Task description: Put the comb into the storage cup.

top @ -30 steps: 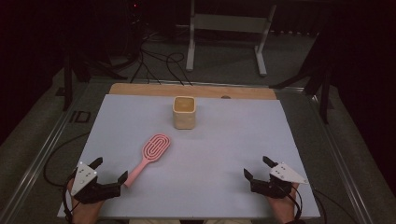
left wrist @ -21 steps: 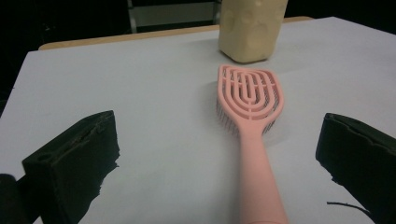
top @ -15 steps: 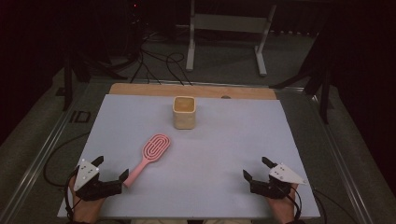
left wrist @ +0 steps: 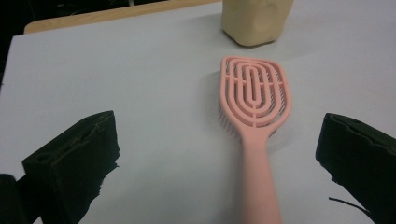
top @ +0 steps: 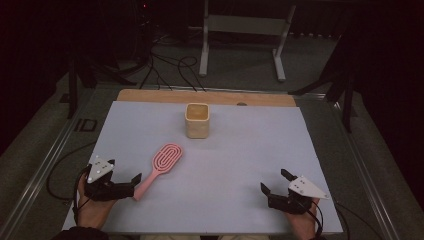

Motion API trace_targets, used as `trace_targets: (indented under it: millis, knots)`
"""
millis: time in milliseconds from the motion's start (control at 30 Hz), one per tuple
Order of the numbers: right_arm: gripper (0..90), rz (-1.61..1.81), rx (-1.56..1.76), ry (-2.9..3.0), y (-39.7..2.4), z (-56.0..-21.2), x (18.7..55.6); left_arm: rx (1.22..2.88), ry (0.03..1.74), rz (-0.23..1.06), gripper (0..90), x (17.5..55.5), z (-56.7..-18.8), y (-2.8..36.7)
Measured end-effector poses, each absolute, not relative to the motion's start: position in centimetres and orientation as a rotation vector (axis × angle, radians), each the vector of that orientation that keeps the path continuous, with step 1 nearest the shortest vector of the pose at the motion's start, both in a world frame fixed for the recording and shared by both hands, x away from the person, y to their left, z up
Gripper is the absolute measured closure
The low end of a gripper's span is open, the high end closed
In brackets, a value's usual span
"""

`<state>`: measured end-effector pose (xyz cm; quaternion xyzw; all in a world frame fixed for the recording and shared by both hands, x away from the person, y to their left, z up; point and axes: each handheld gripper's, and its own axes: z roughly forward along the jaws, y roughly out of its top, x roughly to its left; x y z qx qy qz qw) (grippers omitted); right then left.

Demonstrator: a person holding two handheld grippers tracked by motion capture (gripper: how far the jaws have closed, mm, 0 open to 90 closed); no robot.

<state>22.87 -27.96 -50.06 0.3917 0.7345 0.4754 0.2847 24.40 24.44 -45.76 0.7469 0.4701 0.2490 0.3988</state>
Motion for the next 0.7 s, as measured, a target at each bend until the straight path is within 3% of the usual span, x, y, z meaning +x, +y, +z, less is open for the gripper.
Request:
trace_targets:
  millis: [700]
  knots:
    - [12.6, 1.263, 1.045, 1.966, -28.0, -50.0, 22.9, 2.073, 1.192, 0.641, 0.2, 28.0, -44.9, 19.8]
